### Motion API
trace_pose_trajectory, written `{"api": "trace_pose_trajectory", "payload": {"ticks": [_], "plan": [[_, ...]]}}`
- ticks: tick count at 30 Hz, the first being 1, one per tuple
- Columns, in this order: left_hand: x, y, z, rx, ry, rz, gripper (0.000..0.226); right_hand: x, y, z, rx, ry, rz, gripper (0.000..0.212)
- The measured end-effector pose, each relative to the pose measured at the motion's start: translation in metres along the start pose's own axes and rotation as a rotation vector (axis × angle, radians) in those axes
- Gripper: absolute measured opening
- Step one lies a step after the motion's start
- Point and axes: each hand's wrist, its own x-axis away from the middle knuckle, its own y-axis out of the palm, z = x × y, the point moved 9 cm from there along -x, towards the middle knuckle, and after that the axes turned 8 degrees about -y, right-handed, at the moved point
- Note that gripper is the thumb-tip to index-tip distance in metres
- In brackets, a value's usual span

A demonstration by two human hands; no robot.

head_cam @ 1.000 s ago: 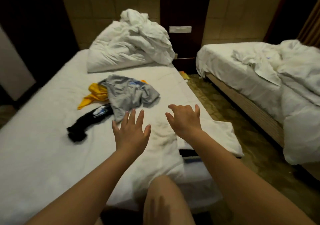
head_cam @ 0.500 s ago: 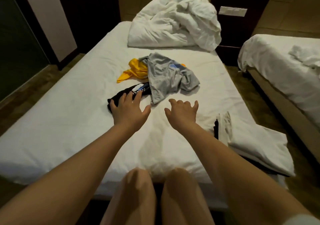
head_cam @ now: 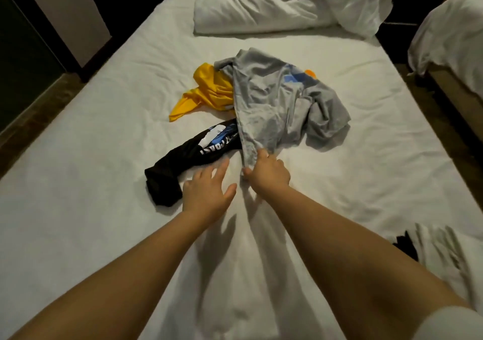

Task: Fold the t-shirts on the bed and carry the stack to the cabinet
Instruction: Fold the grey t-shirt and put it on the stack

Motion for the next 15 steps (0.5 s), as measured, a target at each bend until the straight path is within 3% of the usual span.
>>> {"api": "trace_pose_trajectory", "payload": {"ticks": [3,7,15], "plan": [[-0.019,0.026,0.007,0.102,0.105,-0.106,0.063,-0.022,0.017,0.01,-0.043,0.036,-0.016,0.066],[-0.024,0.033,0.018,0.162,0.176,-0.14,0.068,-0.026,0.012,0.009,-0.191,-0.025,0.078,0.033],[0.029,-0.021,0.066,0.476,0.321,-0.152,0.061,0.065,-0.052,0.004,-0.425,-0.112,0.317,0.013]]}}
